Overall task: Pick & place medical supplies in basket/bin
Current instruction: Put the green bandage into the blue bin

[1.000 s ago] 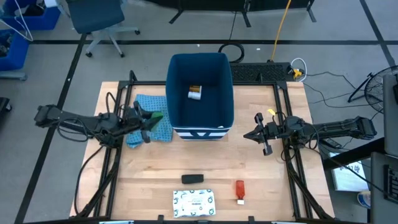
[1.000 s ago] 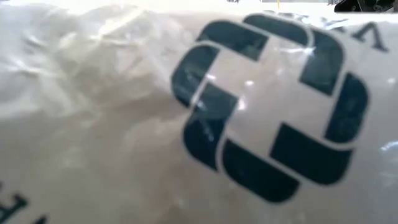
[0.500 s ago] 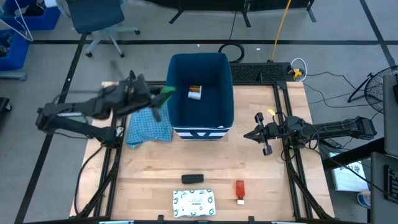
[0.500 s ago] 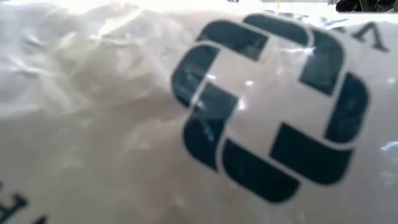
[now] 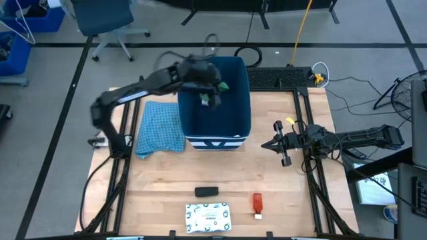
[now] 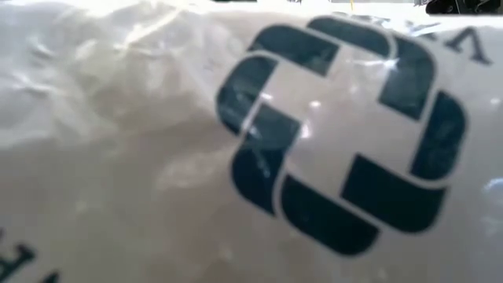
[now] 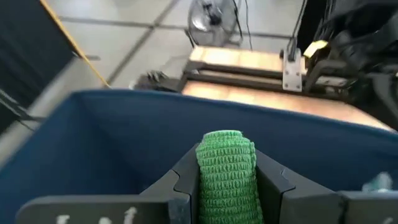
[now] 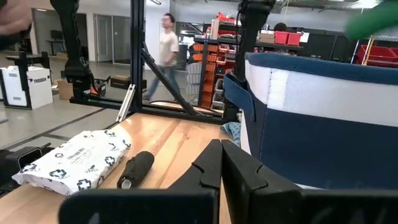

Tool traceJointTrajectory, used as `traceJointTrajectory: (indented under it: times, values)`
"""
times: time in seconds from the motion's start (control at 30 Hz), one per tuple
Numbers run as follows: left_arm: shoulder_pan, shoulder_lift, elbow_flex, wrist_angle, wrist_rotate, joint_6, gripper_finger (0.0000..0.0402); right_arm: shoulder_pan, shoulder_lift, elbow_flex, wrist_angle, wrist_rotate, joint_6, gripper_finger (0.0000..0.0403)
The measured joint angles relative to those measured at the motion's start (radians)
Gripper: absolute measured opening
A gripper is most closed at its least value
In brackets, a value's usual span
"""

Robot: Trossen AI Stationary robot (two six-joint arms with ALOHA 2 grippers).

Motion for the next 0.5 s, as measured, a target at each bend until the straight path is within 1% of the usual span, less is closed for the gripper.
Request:
traceJointTrajectory:
  times: [0.1,0.27,0.5]
  values:
    - [0.029,0.1,0.048,-0.007,0.064,0.0,0.0092,0.0,0.0,0.0,0.0,0.0,0.0,0.0]
    - [0.051,0.224,0.065,-0.008,0.146,-0.017,0.0092,0.0,0.0,0.0,-0.005,0.0,0.001,0.0]
    - [0.032,0.352,0.065,-0.038,0.199,-0.08,0.0092,0.0,0.0,0.0,-0.03,0.0,0.007,0.0]
